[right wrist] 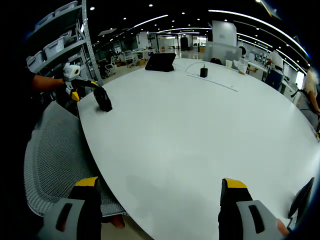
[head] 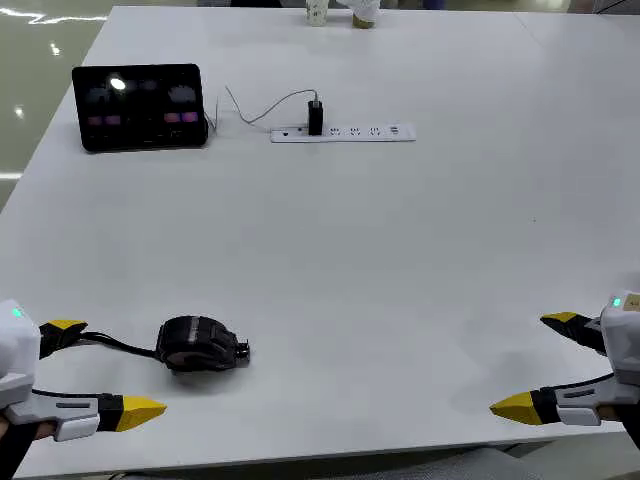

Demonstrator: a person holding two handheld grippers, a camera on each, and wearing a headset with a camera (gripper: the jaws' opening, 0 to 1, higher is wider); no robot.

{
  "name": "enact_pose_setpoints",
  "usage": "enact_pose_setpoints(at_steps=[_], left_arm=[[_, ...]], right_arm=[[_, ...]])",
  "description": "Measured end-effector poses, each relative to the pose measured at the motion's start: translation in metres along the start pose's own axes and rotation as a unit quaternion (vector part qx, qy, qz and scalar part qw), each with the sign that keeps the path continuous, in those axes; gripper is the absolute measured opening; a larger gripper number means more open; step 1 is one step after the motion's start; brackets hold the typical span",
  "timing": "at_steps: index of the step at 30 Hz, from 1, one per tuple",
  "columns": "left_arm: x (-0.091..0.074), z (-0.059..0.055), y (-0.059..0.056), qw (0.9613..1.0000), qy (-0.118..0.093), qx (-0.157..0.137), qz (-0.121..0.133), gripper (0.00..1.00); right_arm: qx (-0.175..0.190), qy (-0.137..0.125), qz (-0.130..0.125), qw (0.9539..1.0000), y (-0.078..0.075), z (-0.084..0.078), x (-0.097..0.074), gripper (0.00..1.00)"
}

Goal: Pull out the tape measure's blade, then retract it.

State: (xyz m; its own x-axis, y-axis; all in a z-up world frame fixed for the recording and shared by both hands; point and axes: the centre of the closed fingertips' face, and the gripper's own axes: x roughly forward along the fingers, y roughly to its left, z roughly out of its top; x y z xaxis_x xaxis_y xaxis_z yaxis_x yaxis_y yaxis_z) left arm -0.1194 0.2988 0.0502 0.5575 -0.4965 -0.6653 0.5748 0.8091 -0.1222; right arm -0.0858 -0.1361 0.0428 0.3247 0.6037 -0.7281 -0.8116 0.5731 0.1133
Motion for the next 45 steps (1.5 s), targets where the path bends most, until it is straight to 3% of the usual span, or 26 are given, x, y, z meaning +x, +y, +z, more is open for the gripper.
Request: enact_pose_setpoints(at_steps=[17,19,22,25,29,33,45], left_arm=[[0.001,0.008,-0.002,0.9997,-0.001,0.021,-0.010,0.99],[0.002,0.016,-0.005,0.9985,-0.024,0.045,-0.017,0.99],[0.002,0.013,-0.007,0.9986,-0.012,0.045,-0.024,0.99],[0.003,0.013,-0.009,0.9975,-0.006,0.063,-0.031,0.99],[0.005,0.011,-0.012,0.9928,0.010,0.108,-0.050,0.99],[0.008,0.015,-0.017,0.9903,0.017,0.125,-0.059,0.99],[0.018,0.025,-0.023,0.9813,0.042,0.165,-0.090,0.99]], right_arm=[[-0.004,0.002,-0.001,1.0000,-0.001,-0.002,-0.001,0.99],[0.006,0.009,0.002,0.9999,-0.001,-0.004,0.000,0.99],[-0.009,0.004,0.001,0.9999,-0.001,-0.001,0.000,0.99],[-0.015,0.004,0.004,0.9999,-0.001,0.005,0.002,0.99],[-0.038,-0.010,0.013,0.9991,0.001,0.016,0.006,0.99],[-0.055,-0.023,0.042,0.9974,0.012,0.028,0.012,0.99],[-0.096,-0.022,0.065,0.9930,0.022,0.047,0.030,0.99]])
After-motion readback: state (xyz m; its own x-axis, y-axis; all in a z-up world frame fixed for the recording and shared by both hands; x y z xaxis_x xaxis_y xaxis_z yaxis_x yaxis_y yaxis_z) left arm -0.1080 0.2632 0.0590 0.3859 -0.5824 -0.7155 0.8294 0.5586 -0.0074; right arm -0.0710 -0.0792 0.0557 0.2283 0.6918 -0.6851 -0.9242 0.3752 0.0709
